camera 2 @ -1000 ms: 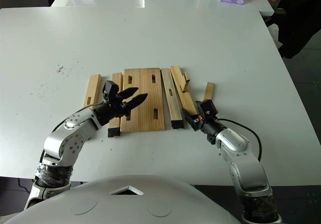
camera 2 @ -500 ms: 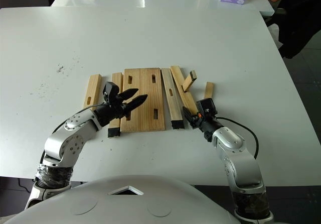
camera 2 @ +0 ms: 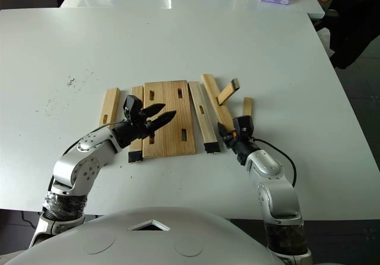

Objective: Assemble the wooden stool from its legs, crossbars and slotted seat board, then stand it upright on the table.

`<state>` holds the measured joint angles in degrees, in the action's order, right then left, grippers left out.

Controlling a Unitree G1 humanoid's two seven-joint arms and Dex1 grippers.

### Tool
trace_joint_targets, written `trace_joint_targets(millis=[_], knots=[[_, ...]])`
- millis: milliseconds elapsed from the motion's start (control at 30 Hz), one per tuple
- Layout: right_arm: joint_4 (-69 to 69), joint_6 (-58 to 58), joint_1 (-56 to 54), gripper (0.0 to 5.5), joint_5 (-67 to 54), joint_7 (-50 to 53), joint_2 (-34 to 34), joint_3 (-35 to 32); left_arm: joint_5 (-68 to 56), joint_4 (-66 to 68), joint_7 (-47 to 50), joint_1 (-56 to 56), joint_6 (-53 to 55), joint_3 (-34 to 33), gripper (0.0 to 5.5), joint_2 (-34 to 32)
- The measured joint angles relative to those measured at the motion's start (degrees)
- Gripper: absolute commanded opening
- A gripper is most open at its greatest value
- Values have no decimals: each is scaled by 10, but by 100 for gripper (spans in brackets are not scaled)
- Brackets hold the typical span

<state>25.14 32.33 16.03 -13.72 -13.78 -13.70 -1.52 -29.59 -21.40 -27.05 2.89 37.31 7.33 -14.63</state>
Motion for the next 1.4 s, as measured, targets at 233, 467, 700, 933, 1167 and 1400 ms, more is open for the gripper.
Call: trace_joint_targets(millis=[233,467,700,933,1167,1400], knots=[[102,-9,-79,207,-173,-118,-50,-73,-51,-10,19,-100,24,-79,380,-6],[136,59,-111,207,-504,-200,-152,-165,-344,-44,-50,-176,111,-162,391,-39],[119,124,-166,207,-650,-329,-298,-192,-533,-30,-72,-244,149,-205,391,-83],[86,133,-170,207,-644,-373,-313,-163,-540,-71,-110,-229,155,-163,391,-102],[83,133,-167,207,-626,-386,-313,-137,-536,-72,-116,-226,152,-142,391,-105],[79,133,-167,207,-614,-390,-310,-118,-525,-72,-119,-226,143,-133,339,-105]])
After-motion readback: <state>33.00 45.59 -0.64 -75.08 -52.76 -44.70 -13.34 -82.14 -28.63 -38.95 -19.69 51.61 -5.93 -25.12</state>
